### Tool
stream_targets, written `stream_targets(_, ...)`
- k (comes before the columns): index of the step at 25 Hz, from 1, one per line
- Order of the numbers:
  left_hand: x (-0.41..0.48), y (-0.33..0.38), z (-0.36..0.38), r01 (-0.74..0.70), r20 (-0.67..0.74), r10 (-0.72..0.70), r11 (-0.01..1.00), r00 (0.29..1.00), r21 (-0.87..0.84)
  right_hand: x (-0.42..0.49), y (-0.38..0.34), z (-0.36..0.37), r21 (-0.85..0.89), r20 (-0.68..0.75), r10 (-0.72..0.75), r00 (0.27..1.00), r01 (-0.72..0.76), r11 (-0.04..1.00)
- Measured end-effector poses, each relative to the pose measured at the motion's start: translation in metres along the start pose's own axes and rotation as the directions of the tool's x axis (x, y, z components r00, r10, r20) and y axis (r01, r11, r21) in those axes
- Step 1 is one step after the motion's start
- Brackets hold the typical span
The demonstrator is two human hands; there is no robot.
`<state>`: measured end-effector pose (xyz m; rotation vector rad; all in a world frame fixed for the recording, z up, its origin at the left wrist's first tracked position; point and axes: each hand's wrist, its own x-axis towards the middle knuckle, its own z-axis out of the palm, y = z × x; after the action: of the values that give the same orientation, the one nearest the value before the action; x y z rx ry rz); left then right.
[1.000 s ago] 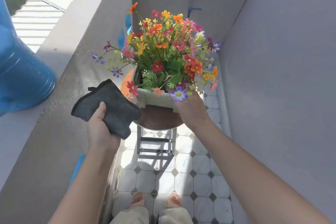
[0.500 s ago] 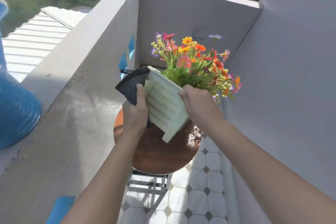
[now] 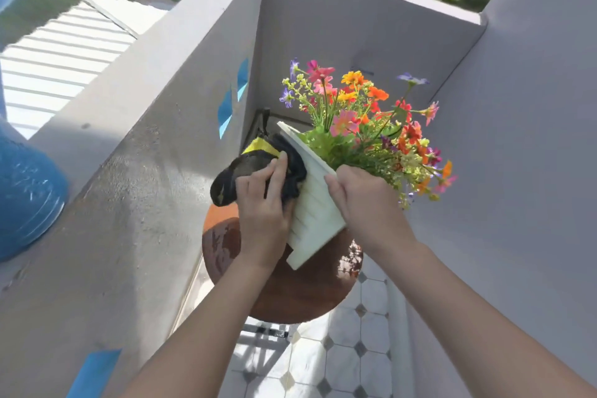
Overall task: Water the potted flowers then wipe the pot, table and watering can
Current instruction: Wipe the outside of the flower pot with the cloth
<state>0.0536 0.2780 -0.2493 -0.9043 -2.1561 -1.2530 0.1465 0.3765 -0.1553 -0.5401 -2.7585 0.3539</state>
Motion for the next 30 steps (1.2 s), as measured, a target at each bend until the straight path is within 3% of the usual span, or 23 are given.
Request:
stream_targets(2, 0.019, -0.007, -0.006, 0.023, -0.017, -0.023, 0.999, 1.0, -0.041, -0.002, -0.004, 0.0, 0.041, -0.016, -0.013, 1.0, 0.013, 0.999)
stream_targets(4, 0.038, -0.005, -0.01, 0.204, -0.075, -0.212, 0.973, 0.974, -0.107, -0.003, -0.006, 0.0, 0.064, -0.022, -0.02, 1.0, 0.021, 0.998)
stream_targets(5, 0.037, -0.002, -0.013, 0.231, -0.073, -0.241, 0.964, 0.968, -0.129, -0.003, -0.007, 0.0, 0.055, -0.025, -0.016, 1.0, 0.017, 0.998)
stream_targets(8, 0.0, 0.009, -0.023, -0.022, 0.057, 0.031, 0.987, 0.998, -0.156, -0.004, -0.006, 0.001, 0.031, -0.025, 0.02, 1.0, -0.019, 0.999)
stream_targets(10, 0.008, -0.001, -0.03, -0.094, 0.141, 0.123, 0.976, 0.982, -0.195, -0.004, -0.006, 0.002, 0.021, -0.016, 0.015, 1.0, -0.015, 1.0)
stream_targets(14, 0.039, -0.002, -0.021, 0.174, 0.113, -0.156, 0.969, 0.981, -0.174, -0.009, -0.006, 0.002, 0.034, -0.015, 0.012, 1.0, -0.012, 0.999)
stream_targets(17, 0.008, 0.003, -0.02, 0.271, 0.213, -0.273, 0.962, 0.938, 0.042, -0.013, -0.01, 0.002, 0.042, -0.013, 0.014, 1.0, -0.014, 0.999)
stream_targets(21, -0.035, 0.0, -0.029, 0.02, 0.17, -0.032, 0.997, 0.985, 0.076, -0.011, -0.011, 0.003, 0.025, -0.017, 0.027, 1.0, -0.026, 0.999)
stream_targets(23, -0.032, -0.004, -0.031, -0.081, 0.121, 0.06, 0.98, 0.991, 0.179, -0.011, -0.01, 0.004, 0.05, -0.013, 0.027, 1.0, -0.026, 0.998)
stream_targets(24, -0.021, -0.006, -0.029, -0.055, 0.103, 0.034, 0.976, 0.994, 0.212, -0.012, -0.011, 0.004, 0.066, -0.01, 0.022, 1.0, -0.021, 0.998)
stream_targets(26, 0.012, -0.002, -0.029, 0.152, 0.068, -0.167, 0.972, 0.984, 0.181, -0.015, -0.016, 0.005, 0.075, -0.013, 0.012, 1.0, -0.011, 0.997)
stream_targets(28, 0.025, 0.011, -0.035, 0.322, 0.149, -0.336, 0.94, 0.93, 0.109, -0.016, -0.019, 0.007, 0.062, -0.023, 0.014, 1.0, -0.012, 0.998)
stream_targets(30, -0.002, 0.029, -0.047, 0.307, 0.271, -0.304, 0.951, 0.913, 0.032, -0.015, -0.02, 0.006, 0.041, -0.026, 0.018, 1.0, -0.017, 0.999)
